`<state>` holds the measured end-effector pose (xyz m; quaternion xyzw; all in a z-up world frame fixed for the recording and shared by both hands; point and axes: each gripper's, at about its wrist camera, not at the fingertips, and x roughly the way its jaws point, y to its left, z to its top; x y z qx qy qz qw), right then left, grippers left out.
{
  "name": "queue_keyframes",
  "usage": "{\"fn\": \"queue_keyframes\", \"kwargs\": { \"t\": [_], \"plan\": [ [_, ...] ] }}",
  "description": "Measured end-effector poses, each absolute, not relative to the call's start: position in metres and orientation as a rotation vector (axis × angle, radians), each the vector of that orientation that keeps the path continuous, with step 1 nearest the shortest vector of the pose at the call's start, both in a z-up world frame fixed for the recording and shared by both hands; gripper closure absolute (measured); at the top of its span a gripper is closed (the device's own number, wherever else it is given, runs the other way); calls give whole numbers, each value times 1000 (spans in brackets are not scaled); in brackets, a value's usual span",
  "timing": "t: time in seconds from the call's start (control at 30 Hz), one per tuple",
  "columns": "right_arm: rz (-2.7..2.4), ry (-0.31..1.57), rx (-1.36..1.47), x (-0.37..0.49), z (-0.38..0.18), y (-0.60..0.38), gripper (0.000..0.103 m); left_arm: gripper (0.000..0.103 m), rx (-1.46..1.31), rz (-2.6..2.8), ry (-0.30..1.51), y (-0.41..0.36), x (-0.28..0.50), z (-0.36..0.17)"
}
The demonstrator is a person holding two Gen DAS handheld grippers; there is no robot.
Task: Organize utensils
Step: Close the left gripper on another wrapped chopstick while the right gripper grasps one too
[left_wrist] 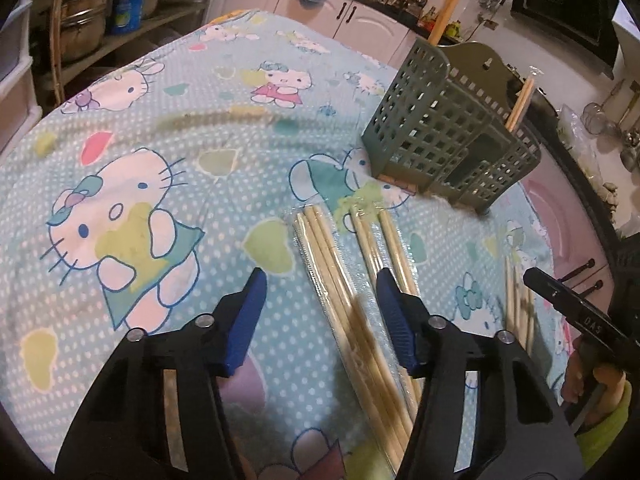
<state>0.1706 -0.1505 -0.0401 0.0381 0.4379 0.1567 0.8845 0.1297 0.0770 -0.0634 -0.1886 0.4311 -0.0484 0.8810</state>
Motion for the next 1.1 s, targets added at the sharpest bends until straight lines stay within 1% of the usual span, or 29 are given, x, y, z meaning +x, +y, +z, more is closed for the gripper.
{"fn": "queue_keyframes", "kwargs": {
  "t": [0.2,0.4,0.47,0.6,0.7,0.73,0.77,0.9,0.97,1.1],
  "plan": [
    [294,947,88,185,-50,-154,50,58,-381,-83,905,76,138,-67],
    [276,983,115,198,-58,-158,50,67,-358,-49,929,79,151,-68],
    [271,997,119,203,-61,-157,50,72,-355,-41,930,81,154,-68],
    [266,1012,113,209,-65,-154,50,75,-381,-53,929,86,161,-69],
    [265,1015,119,211,-66,-151,49,80,-416,-64,927,93,163,-71],
    [264,1015,122,212,-66,-151,49,84,-422,-65,926,94,163,-71],
    [261,1015,125,213,-66,-151,50,88,-424,-59,927,97,163,-71],
    [263,1015,138,216,-66,-149,53,92,-453,-75,923,102,161,-73],
    [271,1016,135,218,-66,-147,59,94,-481,-85,914,107,160,-75],
    [270,1021,123,221,-67,-145,63,96,-533,-104,906,115,158,-78]
  ]
}}
